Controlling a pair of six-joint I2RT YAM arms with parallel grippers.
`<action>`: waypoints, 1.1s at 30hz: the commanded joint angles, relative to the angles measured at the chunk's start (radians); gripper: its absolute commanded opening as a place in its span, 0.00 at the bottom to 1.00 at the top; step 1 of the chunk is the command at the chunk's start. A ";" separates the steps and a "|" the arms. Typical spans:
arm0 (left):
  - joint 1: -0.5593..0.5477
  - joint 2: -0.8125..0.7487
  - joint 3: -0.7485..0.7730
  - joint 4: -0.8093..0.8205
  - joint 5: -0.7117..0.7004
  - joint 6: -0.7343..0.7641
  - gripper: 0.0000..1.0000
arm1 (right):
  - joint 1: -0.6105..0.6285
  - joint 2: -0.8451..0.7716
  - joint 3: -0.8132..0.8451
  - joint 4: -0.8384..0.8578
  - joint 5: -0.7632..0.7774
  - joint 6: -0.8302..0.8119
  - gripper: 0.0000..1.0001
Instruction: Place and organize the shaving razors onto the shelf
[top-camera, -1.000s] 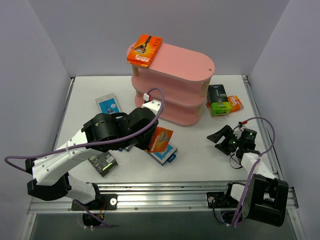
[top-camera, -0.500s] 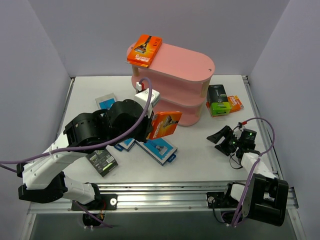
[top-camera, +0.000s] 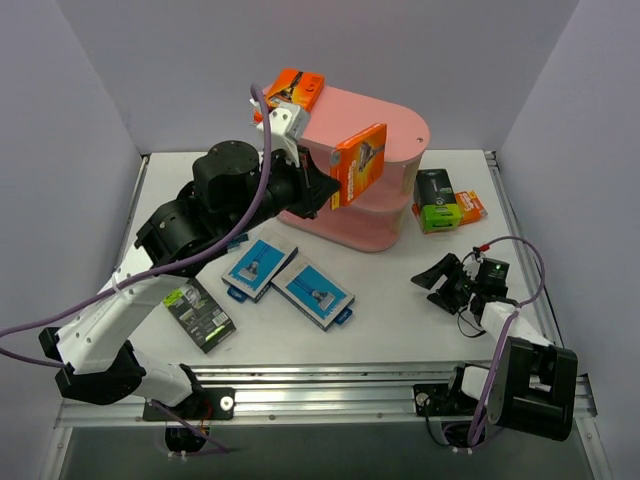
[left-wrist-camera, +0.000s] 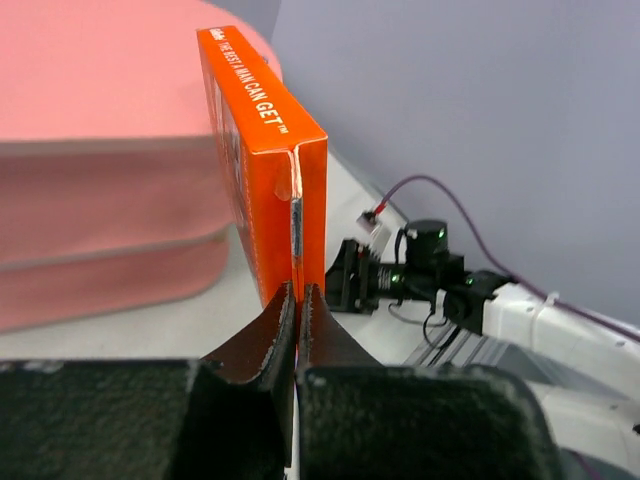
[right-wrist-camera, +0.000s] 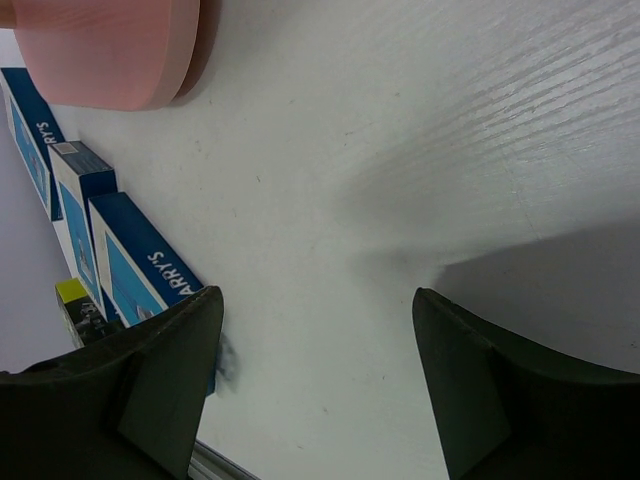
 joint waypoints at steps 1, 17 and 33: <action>0.069 0.027 0.041 0.242 0.146 -0.053 0.02 | 0.011 0.009 0.031 -0.011 0.008 -0.020 0.72; 0.239 0.084 -0.175 0.665 0.234 -0.309 0.02 | 0.020 0.042 0.034 -0.006 0.010 -0.021 0.72; 0.173 0.071 -0.434 0.891 -0.174 -0.507 0.02 | 0.045 0.042 0.036 -0.003 0.006 -0.021 0.72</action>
